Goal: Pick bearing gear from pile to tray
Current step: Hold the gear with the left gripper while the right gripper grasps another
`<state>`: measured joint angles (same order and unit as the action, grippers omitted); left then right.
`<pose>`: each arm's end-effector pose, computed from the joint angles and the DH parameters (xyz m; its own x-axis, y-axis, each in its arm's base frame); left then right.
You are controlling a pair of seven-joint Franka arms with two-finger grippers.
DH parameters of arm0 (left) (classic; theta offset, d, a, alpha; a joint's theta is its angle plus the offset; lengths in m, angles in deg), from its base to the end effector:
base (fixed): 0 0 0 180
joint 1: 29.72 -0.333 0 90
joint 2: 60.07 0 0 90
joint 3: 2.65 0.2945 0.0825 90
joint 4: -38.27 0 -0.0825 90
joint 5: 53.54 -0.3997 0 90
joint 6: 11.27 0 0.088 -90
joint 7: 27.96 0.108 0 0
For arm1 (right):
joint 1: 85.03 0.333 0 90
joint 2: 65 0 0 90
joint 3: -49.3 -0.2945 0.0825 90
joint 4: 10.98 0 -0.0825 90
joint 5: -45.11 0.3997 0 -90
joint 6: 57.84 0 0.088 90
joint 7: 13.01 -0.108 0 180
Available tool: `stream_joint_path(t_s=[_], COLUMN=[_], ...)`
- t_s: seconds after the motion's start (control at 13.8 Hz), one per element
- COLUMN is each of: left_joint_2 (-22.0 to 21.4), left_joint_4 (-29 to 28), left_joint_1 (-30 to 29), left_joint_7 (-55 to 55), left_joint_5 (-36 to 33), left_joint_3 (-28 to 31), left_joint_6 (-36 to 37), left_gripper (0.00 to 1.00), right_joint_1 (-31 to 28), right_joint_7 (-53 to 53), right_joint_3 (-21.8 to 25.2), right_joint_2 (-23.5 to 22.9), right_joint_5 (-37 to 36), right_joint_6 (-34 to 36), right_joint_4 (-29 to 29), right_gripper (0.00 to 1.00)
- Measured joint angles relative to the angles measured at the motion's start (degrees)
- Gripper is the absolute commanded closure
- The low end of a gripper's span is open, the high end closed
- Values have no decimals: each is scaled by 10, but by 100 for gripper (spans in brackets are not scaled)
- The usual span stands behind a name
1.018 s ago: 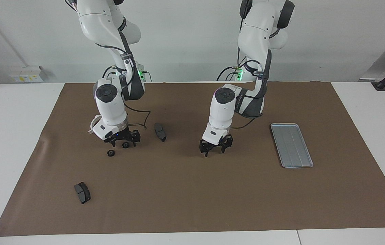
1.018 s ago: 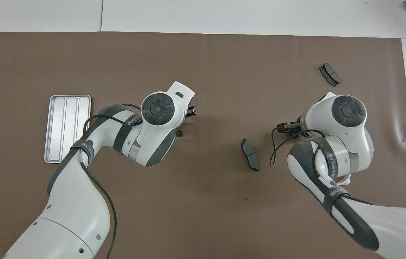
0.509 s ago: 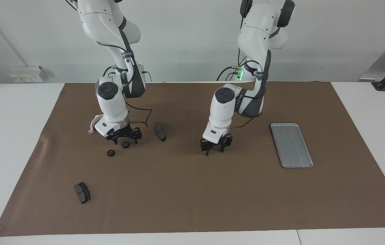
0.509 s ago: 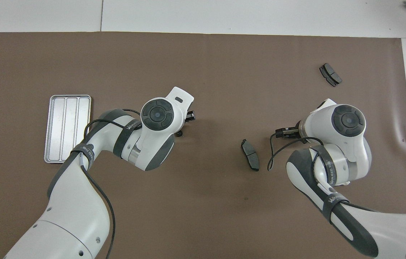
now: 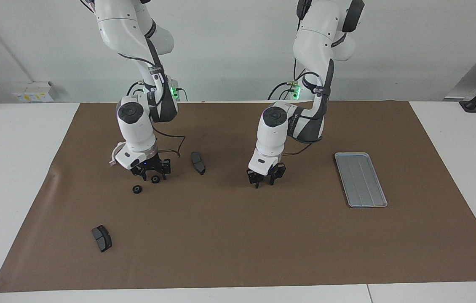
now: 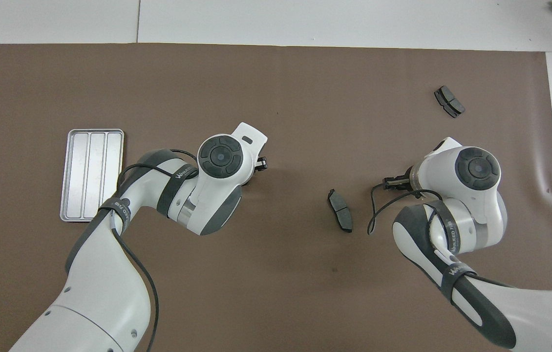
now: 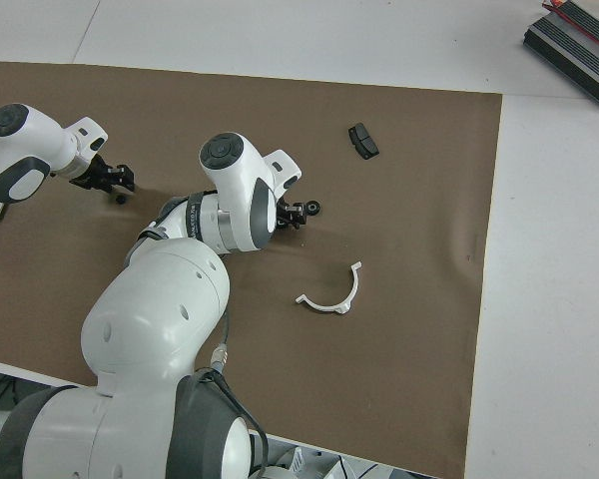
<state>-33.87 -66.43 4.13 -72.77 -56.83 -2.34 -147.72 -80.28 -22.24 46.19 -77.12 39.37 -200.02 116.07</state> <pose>0.5489 -0.3633 0.2625 0.9826 0.1566 0.1002 0.1539 -0.9875 0.0350 0.5545 0.0771 0.2521 0.9968 0.0533 0.0591 0.0507 -0.9977 0.0452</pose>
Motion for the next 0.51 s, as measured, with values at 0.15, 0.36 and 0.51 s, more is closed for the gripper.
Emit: stream_joint_path(t_s=[0.15,0.36,0.51], left_joint_2=[0,-3,-3], left_joint_4=[0,0,-1], left_joint_1=[4,6,6], left_joint_7=[-4,-5,-6], left_joint_5=[0,0,0], left_joint_3=[0,0,-1], left_joint_6=[2,6,9], left_gripper=[50,53,54], right_joint_1=[1,1,2], right_joint_7=[0,0,0], right_joint_3=[-2,-2,-3], right_joint_2=[1,1,1], right_joint_5=[2,6,19], right_joint_6=[-1,-1,-3], right_joint_4=[0,0,-2], right_gripper=[81,100,100])
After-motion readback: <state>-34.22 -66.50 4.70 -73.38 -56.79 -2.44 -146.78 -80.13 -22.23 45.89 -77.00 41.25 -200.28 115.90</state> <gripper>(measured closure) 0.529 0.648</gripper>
